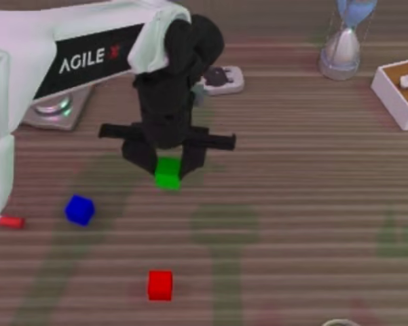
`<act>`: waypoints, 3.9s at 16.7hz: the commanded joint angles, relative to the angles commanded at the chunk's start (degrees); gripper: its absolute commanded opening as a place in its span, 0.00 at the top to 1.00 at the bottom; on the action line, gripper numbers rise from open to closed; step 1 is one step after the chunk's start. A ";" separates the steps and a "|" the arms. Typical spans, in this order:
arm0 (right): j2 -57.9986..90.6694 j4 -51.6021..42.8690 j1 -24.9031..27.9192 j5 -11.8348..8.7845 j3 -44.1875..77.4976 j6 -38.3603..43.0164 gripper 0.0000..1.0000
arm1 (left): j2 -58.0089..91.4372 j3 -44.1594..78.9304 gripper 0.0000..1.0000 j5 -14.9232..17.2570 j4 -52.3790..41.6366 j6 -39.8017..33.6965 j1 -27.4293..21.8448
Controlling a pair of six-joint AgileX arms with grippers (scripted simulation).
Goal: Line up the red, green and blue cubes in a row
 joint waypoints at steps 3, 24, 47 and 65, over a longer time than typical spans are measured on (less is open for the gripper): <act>0.00 0.00 0.00 0.00 0.00 0.00 0.00 | -4.92 -7.05 1.00 -0.18 1.61 -13.41 -8.26; 0.00 0.00 0.00 0.00 0.00 0.00 0.00 | -6.37 -24.55 1.00 -0.57 18.75 -27.40 -18.60; 0.00 0.00 0.00 0.00 0.00 0.00 0.00 | -6.37 -24.55 0.00 -0.57 18.75 -27.40 -18.60; 0.00 0.00 0.00 0.00 0.00 0.00 0.00 | -12.35 -16.85 0.00 -0.61 5.01 -23.98 -15.32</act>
